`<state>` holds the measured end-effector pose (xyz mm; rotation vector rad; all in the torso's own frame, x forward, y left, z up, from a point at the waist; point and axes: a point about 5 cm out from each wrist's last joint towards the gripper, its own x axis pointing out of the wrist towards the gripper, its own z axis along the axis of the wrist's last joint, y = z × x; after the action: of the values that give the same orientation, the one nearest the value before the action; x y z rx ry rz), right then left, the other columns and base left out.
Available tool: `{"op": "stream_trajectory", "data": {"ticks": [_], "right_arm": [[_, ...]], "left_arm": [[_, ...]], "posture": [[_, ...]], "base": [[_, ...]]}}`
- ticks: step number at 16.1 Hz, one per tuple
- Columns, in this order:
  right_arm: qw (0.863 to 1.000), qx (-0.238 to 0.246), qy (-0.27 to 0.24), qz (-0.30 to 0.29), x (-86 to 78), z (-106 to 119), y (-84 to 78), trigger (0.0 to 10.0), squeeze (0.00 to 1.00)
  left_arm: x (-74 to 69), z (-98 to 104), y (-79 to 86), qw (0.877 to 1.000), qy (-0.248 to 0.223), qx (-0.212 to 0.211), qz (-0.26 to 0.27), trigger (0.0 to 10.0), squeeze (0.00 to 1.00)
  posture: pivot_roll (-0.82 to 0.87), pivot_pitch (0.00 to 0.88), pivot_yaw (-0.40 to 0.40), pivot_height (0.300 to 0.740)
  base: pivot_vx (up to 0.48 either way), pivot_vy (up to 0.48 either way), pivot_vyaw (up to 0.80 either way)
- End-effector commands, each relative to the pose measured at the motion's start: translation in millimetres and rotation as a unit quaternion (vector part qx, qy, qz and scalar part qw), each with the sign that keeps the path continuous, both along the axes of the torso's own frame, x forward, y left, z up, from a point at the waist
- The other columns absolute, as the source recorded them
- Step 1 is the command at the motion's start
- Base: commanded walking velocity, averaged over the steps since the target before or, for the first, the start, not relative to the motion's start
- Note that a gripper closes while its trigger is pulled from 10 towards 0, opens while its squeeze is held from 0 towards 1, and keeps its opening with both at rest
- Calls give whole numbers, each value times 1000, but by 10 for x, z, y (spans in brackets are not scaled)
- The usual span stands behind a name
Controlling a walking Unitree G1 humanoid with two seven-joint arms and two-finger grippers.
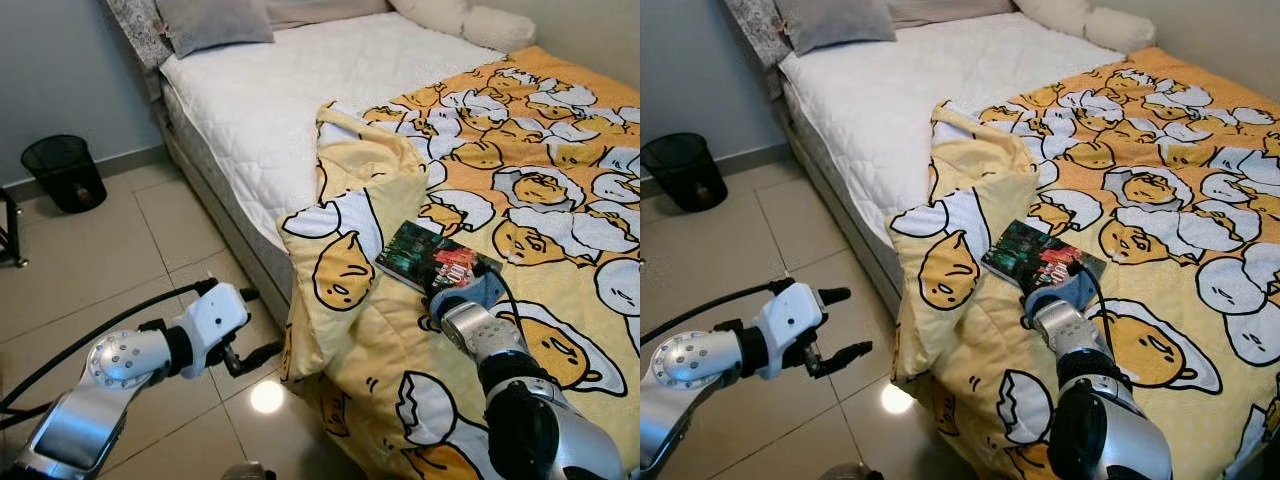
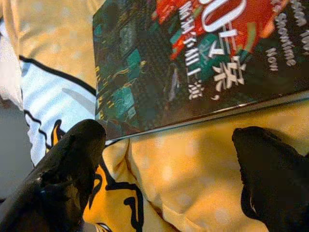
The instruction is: Clean up the room
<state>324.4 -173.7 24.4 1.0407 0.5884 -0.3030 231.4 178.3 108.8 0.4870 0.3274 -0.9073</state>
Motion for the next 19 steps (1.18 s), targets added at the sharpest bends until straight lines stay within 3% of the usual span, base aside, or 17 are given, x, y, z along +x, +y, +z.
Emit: {"op": "stream_trajectory", "data": {"ticks": [1, 6, 12, 14, 16, 19], "right_arm": [[1000, 6, -2, -16, 25, 20, -11, 10000, 0], [994, 40, -32, -100, 87, 88, -127, 10000, 0], [993, 39, -13, -113, 66, 47, -120, 10000, 0], [993, 38, -13, -115, 52, 25, -103, 10000, 0], [991, 42, -10, -127, 24, -8, -108, 10000, 0], [985, 60, -32, -159, 21, -2, -137, 10000, 0]], "left_arm": [[-15, 50, 25, 1000, -3, -1, -2, 10000, 1000], [-71, 90, -60, 999, 3, -31, -17, 10000, 1000], [-130, 122, -76, 998, 24, -60, -19, 10000, 1000], [-164, 159, -148, 994, 45, -91, -33, 10000, 1000], [-181, 163, -173, 994, 49, -91, -40, 10000, 1000], [-217, 254, -186, 993, 50, -103, -39, 10000, 1000]], "posture": [[39, 0, -8, 740], [64, 0, -6, 740], [84, 0, -6, 740], [82, 0, 0, 740], [92, 0, 2, 740], [128, 21, 13, 740]], "base": [[0, 0, 0], [0, 0, 0], [0, 0, 0], [0, 0, 0], [0, 0, 0], [0, 0, 0]]}}
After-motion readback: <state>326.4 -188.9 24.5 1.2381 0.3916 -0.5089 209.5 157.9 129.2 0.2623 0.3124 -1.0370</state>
